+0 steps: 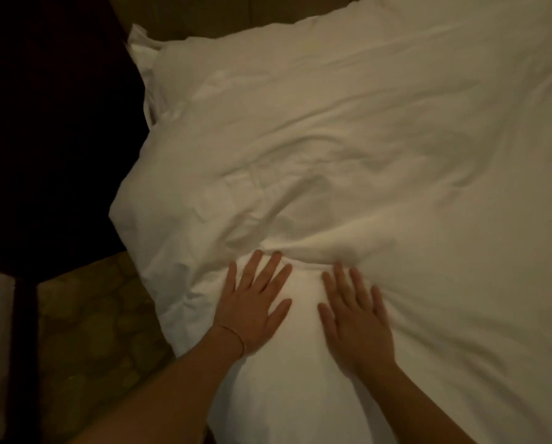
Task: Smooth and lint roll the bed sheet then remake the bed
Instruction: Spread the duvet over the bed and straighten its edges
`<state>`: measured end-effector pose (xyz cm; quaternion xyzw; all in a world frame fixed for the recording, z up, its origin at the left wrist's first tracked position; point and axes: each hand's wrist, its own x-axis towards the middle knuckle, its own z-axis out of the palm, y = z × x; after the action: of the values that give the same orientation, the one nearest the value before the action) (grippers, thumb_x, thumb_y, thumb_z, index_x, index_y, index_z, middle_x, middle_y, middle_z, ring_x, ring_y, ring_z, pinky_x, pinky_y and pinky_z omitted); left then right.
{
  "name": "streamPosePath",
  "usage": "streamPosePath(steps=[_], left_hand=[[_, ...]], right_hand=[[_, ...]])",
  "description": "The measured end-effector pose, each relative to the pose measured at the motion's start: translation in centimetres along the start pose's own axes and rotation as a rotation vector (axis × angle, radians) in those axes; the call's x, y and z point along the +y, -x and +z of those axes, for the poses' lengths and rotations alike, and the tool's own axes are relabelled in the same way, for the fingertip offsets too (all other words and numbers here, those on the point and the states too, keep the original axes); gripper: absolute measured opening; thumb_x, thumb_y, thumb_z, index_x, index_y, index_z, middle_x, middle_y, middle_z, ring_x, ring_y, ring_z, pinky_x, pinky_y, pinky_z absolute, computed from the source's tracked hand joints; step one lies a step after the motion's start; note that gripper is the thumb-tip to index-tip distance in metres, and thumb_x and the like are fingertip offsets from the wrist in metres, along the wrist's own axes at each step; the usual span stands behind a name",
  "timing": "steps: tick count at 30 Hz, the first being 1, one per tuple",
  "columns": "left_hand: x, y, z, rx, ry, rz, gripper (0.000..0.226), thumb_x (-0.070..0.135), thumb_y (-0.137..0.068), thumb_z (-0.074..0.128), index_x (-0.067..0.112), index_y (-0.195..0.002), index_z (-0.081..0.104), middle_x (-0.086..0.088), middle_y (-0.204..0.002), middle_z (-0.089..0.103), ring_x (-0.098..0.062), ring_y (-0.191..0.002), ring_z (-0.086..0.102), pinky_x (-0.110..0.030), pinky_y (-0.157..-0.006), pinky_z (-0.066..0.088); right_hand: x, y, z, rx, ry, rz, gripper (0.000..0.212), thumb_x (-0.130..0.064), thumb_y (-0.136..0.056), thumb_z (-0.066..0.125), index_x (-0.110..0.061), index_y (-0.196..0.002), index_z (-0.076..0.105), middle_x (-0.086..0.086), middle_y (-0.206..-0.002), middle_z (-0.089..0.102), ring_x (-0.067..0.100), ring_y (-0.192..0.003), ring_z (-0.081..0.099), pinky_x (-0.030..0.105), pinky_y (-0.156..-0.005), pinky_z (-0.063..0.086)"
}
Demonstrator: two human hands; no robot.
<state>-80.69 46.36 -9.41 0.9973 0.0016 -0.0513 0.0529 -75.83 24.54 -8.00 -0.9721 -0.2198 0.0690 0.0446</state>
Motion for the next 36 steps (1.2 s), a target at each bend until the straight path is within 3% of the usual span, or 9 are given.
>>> streamPosePath(steps=[3, 7, 11, 15, 19, 22, 25, 32, 36], left_hand=[[-3.0, -2.9, -0.8, 0.044, 0.0, 0.016, 0.064, 0.058, -0.102, 0.023, 0.027, -0.159, 0.024, 0.001, -0.168, 0.011, -0.028, -0.154, 0.012, -0.054, -0.121, 0.011], [-6.6, -5.9, -2.9, 0.218, -0.1, 0.172, 0.062, 0.054, -0.099, 0.038, 0.025, -0.154, 0.037, 0.0, -0.164, 0.029, -0.024, -0.146, 0.034, -0.05, -0.113, 0.024], [-12.2, -9.7, -7.8, 0.482, -0.127, 0.192, 0.056, 0.049, -0.101, 0.043, 0.028, -0.153, 0.041, 0.005, -0.157, 0.041, -0.016, -0.133, 0.045, -0.038, -0.101, 0.033], [-16.8, -12.3, -12.2, 0.637, -0.049, 0.094, 0.059, 0.057, -0.097, 0.046, 0.027, -0.148, 0.044, 0.002, -0.155, 0.044, -0.021, -0.137, 0.044, -0.043, -0.103, 0.029], [-20.9, -14.8, -13.5, 0.394, 0.642, -0.446, 0.098, 0.089, -0.075, 0.042, 0.031, -0.152, 0.023, 0.006, -0.159, 0.023, -0.022, -0.146, 0.024, -0.051, -0.118, 0.022], [-22.5, -16.0, -13.4, 0.329, 0.782, -0.46, 0.11, 0.094, -0.058, 0.054, 0.035, -0.145, 0.026, 0.012, -0.145, 0.027, -0.017, -0.134, 0.033, -0.045, -0.114, 0.034], [-24.0, -16.2, -14.1, 0.277, 0.826, -0.512, 0.097, 0.087, -0.047, 0.071, 0.033, -0.122, 0.04, 0.01, -0.124, 0.042, -0.013, -0.111, 0.051, -0.035, -0.095, 0.049], [-28.1, -13.8, -15.2, -0.166, 1.014, -0.458, 0.053, 0.07, -0.056, 0.08, 0.029, -0.088, 0.068, 0.014, -0.089, 0.07, 0.004, -0.077, 0.066, -0.014, -0.067, 0.053], [-28.3, -14.0, -19.3, 0.07, 0.782, -0.426, 0.074, 0.085, -0.044, 0.073, 0.017, -0.07, 0.074, 0.005, -0.068, 0.071, -0.002, -0.062, 0.065, -0.032, -0.064, 0.059]], right_hand=[[-0.3, -2.9, -0.6, -0.044, -0.058, 0.154, 0.063, -0.054, -0.097, 0.008, -0.034, -0.156, -0.004, -0.013, -0.161, -0.02, 0.014, -0.148, -0.02, 0.046, -0.119, -0.007], [-4.2, -7.3, -3.3, -0.04, -0.189, 0.004, 0.063, -0.057, -0.096, 0.005, -0.038, -0.152, -0.017, -0.015, -0.157, -0.03, 0.013, -0.146, -0.027, 0.051, -0.121, 0.0], [-8.8, -14.8, -7.5, 0.128, -0.251, -0.102, 0.063, -0.055, -0.1, 0.012, -0.032, -0.155, -0.006, -0.005, -0.164, -0.01, 0.016, -0.151, -0.011, 0.047, -0.12, 0.01], [-13.1, -21.0, -11.4, 0.314, -0.186, -0.105, 0.066, -0.053, -0.1, 0.027, -0.017, -0.155, 0.02, 0.018, -0.155, 0.022, 0.034, -0.148, 0.016, 0.055, -0.116, 0.021], [-15.0, -25.4, -13.6, 0.368, -0.099, -0.094, 0.07, -0.057, -0.098, 0.033, -0.013, -0.152, 0.028, 0.014, -0.156, 0.023, 0.03, -0.149, 0.013, 0.054, -0.117, 0.012], [-16.3, -28.7, -14.9, 0.321, -0.031, -0.111, 0.067, -0.062, -0.096, 0.029, -0.023, -0.15, 0.035, 0.007, -0.157, 0.029, 0.025, -0.15, 0.012, 0.052, -0.116, 0.006], [-16.9, -31.0, -15.5, 0.267, 0.028, -0.125, 0.063, -0.066, -0.095, 0.029, -0.027, -0.143, 0.043, 0.004, -0.148, 0.042, 0.024, -0.145, 0.025, 0.051, -0.116, 0.009], [-16.6, -32.1, -16.1, 0.319, 0.155, -0.078, 0.059, -0.072, -0.092, 0.027, -0.024, -0.078, 0.057, -0.006, -0.08, 0.055, 0.021, -0.086, 0.051, 0.041, -0.087, 0.027], [-16.4, -33.3, -20.1, 0.431, 0.051, -0.05, 0.068, -0.054, -0.1, 0.021, -0.016, -0.049, 0.046, -0.002, -0.046, 0.052, 0.026, -0.054, 0.056, 0.036, -0.071, 0.029]])
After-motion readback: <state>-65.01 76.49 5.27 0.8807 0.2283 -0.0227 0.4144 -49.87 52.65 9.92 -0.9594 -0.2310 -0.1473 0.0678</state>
